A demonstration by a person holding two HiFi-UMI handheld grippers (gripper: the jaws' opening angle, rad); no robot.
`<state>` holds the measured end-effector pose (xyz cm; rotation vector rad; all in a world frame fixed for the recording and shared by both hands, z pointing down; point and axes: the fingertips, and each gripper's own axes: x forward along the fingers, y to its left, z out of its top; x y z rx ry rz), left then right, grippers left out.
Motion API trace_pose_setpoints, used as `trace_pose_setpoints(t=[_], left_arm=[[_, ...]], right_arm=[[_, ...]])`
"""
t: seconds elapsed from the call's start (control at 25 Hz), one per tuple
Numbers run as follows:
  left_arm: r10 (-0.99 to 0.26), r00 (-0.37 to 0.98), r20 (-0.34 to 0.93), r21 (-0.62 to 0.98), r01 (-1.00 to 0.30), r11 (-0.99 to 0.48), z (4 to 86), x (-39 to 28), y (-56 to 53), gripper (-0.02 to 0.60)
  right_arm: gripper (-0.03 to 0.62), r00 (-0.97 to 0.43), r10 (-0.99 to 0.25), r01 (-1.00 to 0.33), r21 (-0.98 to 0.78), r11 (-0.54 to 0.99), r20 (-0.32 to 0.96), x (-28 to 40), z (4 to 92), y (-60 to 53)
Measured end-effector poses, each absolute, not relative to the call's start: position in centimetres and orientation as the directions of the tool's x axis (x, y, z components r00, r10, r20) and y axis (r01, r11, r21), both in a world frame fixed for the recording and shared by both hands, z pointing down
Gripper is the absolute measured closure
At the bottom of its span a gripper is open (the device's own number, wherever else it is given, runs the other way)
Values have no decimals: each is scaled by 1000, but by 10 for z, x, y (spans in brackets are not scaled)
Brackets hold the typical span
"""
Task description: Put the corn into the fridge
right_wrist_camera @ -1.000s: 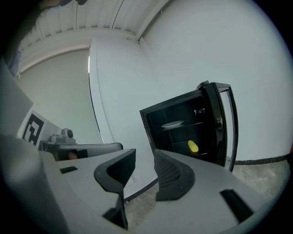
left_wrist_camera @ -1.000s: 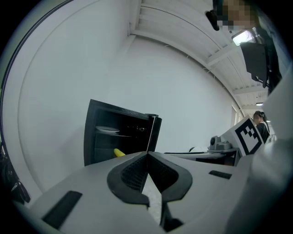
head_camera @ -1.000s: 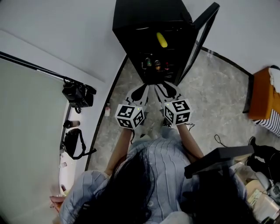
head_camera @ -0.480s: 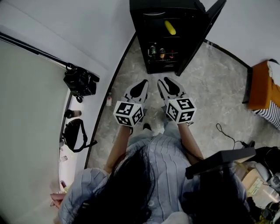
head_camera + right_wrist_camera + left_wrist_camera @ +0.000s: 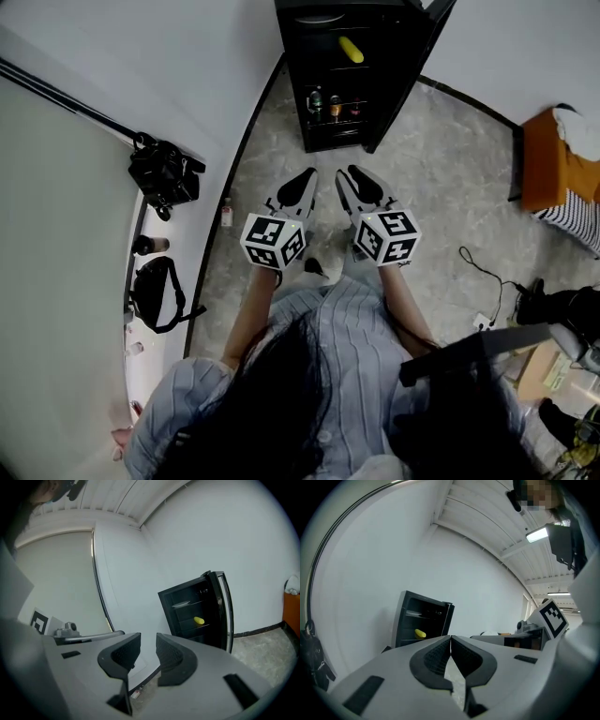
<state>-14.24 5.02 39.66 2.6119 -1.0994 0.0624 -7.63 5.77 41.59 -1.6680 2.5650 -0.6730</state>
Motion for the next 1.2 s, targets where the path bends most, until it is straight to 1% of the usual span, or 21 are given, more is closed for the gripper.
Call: trace_pose_setpoints(t=[0.24,0.52,0.92,1.2], left_arm=[[-652,745,138,254,-663,-704,396,-153,81,572],[-621,770,146,254,-636,-729,399,-162,102,572],[-646,753,125,257,-653,-712,390,-186,109,572],[-648,749,140,242,-660,-711,392,-188,110,572]], right_arm=[[506,-412,-891,-878,-346,331,191,-93,412,92],[532,-426,-888,-875,-328,355,175,-110,409,114],[560,-452,-872,-878,-266,397,188,-135,403,125],[568,-460,-867,-872,-283,400,193,-136,402,124]])
